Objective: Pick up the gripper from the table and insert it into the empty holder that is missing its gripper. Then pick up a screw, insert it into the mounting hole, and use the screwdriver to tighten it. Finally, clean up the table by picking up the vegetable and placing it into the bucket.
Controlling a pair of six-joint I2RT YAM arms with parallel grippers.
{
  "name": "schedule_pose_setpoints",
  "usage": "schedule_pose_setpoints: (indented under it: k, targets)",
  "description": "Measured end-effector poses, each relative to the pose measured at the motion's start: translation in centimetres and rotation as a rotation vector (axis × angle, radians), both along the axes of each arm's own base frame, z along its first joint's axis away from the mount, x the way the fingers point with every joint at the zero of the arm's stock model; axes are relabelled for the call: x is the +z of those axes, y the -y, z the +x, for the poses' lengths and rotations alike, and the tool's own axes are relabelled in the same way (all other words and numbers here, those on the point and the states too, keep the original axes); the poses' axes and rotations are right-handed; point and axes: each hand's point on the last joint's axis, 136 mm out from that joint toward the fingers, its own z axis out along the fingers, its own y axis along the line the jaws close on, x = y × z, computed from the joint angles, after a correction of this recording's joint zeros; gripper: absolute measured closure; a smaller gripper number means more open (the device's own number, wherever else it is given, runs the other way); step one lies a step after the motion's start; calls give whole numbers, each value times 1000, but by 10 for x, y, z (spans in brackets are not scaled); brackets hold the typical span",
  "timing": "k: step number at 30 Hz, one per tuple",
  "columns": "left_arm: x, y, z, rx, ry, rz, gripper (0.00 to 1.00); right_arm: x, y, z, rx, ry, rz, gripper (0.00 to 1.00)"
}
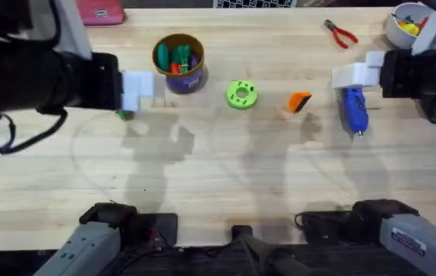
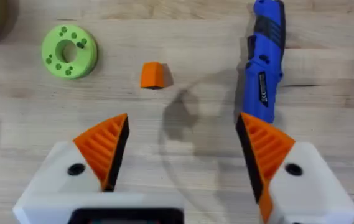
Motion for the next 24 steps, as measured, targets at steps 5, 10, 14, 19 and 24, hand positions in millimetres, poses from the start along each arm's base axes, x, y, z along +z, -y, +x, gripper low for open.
schedule_pose_setpoints:
  k: [5,10,14,19,24]
  targets:
    - [11,22,-12,-74,49,-28,14,0,0,0,0,0,0,7]
    - [14,29,-15,-94,57,-51,14,0,0,0,0,0,0,7]
    - [9,28,-21,-94,28,-49,14,0,0,0,0,0,0,8]
    - [-4,25,-37,-92,-57,-39,14,0,0,0,0,0,0,6]
    - [13,30,-14,-123,67,-36,16,0,0,0,0,0,0,7]
